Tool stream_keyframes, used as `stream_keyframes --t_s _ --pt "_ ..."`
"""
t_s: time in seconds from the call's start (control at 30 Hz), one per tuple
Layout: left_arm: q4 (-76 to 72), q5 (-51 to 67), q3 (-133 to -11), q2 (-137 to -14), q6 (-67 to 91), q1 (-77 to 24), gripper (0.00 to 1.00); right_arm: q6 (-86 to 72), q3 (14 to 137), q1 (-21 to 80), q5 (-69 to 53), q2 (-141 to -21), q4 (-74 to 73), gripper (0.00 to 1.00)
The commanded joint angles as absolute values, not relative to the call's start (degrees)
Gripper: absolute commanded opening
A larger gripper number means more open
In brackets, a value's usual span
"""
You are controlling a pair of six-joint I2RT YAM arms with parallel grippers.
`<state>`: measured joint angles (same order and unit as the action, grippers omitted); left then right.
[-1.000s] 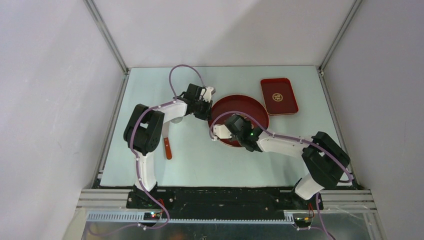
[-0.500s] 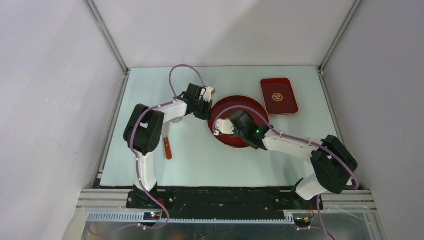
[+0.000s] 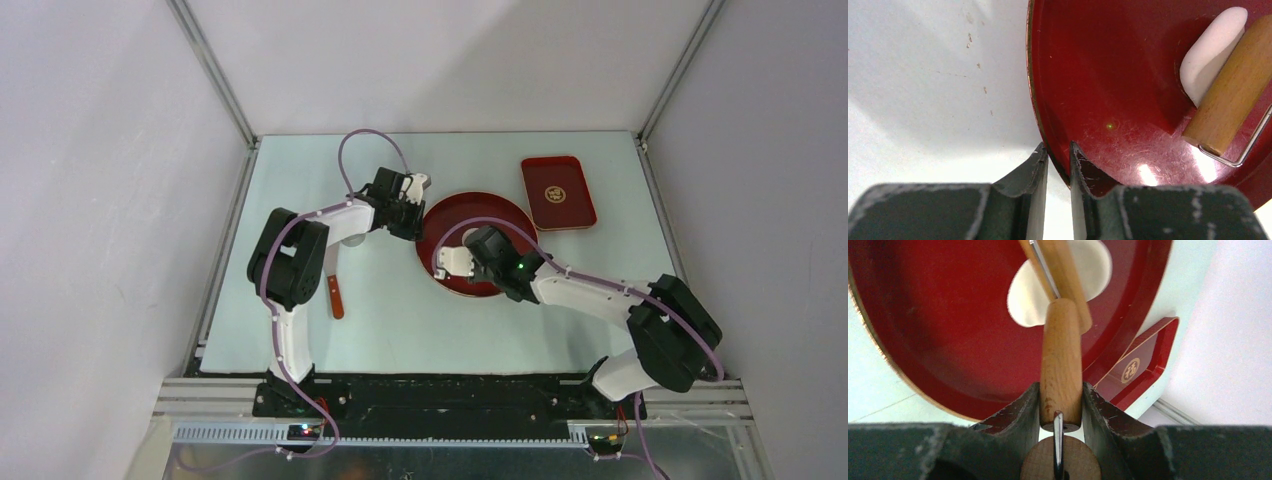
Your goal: Roll out the dumpling wrappers from the dough
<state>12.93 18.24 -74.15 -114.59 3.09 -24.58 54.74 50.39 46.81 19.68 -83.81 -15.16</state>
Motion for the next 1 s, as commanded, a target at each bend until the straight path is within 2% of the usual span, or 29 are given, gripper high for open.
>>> stream_keyframes --t_s 0.0,0.27,0.7,0.83,0.97 --pt "13.75 18.24 -74.61 -115.27 2.35 -24.43 0.24 55.82 49.3 47.34 20.57 -84.67 -16.5 0.0" --pt "13.71 18.26 -74.53 -115.24 2.38 -24.38 0.24 54.43 46.95 49.55 18.21 -83.63 -21.21 0.0" --pt "13.75 18.17 -74.62 -115.31 2.37 -24.35 0.24 55.5 47.97 49.13 17.55 -75.13 -21.74 0.0" --pt "13.72 18.19 -74.62 -115.31 2.41 -24.35 0.24 55.61 47.99 48.61 18.21 -73.49 -18.34 0.0" --pt "13.73 18.05 -74.68 -115.32 2.44 -24.37 0.24 56.56 47.94 47.84 20.74 -73.49 -8.56 0.0"
